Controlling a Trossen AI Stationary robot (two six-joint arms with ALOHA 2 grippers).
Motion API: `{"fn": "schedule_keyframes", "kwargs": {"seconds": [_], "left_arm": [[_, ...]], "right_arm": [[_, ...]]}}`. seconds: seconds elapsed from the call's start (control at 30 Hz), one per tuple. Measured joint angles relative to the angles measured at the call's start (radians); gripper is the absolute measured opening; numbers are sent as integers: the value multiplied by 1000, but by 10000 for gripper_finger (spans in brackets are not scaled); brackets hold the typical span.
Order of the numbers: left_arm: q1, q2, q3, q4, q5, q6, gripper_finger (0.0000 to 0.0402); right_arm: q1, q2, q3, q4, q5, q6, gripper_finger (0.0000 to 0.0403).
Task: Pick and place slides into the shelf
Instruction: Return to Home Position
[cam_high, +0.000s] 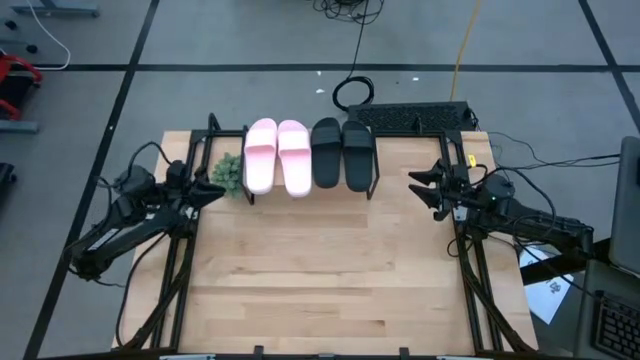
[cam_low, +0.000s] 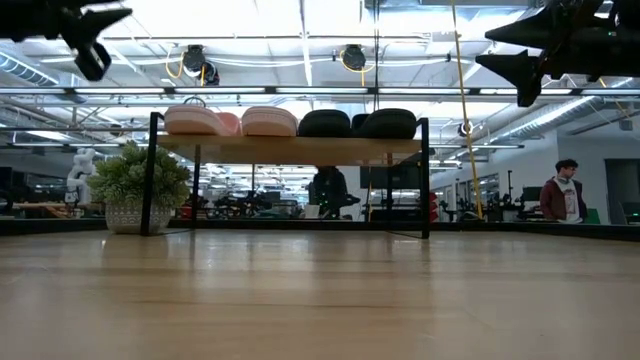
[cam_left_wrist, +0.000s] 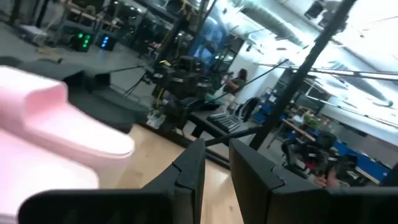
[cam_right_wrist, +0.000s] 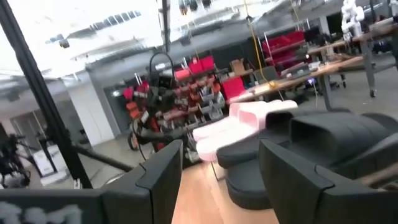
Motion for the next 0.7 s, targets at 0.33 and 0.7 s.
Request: {"fn": "schedule_keyframes", "kwargs": {"seconds": [0.33,0.7], "left_arm": [[-50,0,40,-33,-58,2,74],[-176,-1,-43,5,-86,35,74]], "right_arm": [[17,-2,-186,294,1,70,199],[19,1,-171,246,-80,-10,199]]}}
